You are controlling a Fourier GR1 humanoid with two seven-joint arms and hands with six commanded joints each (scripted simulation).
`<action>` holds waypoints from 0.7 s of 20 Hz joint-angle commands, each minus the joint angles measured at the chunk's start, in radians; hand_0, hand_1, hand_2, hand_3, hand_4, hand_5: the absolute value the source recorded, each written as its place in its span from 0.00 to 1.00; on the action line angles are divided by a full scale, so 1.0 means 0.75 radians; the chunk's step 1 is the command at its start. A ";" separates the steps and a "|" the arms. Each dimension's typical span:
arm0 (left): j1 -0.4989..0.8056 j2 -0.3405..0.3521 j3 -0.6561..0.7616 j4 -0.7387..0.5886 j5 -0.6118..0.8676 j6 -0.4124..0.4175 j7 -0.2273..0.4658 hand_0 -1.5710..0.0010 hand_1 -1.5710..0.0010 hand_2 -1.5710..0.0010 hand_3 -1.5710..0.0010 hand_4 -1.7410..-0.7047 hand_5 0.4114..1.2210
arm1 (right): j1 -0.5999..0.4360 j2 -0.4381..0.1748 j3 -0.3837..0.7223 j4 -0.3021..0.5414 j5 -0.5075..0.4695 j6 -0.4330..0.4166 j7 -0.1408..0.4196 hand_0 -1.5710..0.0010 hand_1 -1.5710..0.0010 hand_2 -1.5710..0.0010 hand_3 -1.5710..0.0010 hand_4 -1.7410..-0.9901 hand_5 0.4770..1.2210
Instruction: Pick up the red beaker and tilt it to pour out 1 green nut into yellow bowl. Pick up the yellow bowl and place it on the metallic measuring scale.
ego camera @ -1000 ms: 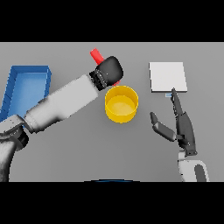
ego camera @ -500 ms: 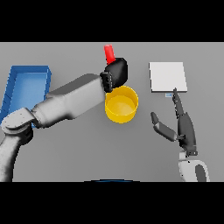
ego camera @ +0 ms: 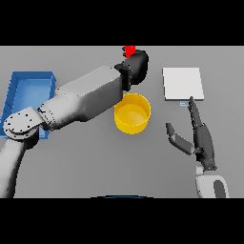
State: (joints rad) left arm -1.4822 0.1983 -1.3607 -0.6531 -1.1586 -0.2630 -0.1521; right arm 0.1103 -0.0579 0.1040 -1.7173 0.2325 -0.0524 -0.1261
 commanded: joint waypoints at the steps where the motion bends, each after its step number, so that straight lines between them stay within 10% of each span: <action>1: -0.041 0.011 0.007 0.024 0.002 0.018 0.007 0.00 0.00 0.00 0.00 0.02 1.00 | -0.004 -0.003 0.003 -0.001 -0.001 0.006 -0.005 1.00 1.00 1.00 1.00 0.79 0.22; 3: -0.124 0.045 0.019 0.075 0.017 0.047 0.002 0.00 0.00 0.00 0.00 0.02 1.00 | -0.012 0.000 0.017 -0.001 0.015 0.006 0.007 1.00 1.00 1.00 1.00 0.78 0.24; 5: -0.199 0.094 0.080 0.124 0.073 0.085 0.018 0.00 0.00 0.00 0.25 0.01 1.00 | -0.030 -0.004 0.008 0.010 0.028 -0.010 0.014 1.00 1.00 1.00 1.00 0.77 0.25; 14: -0.300 0.312 0.741 0.594 0.788 0.191 0.249 0.00 0.00 0.00 0.11 0.00 1.00 | -0.040 0.004 0.035 0.041 0.086 -0.041 -0.011 1.00 1.00 1.00 1.00 0.80 0.21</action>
State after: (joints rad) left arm -1.7067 0.4340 -0.8069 -0.2067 -0.5653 -0.1208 0.0368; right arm 0.0813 -0.0549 0.1305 -1.6863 0.2974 -0.0825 -0.1349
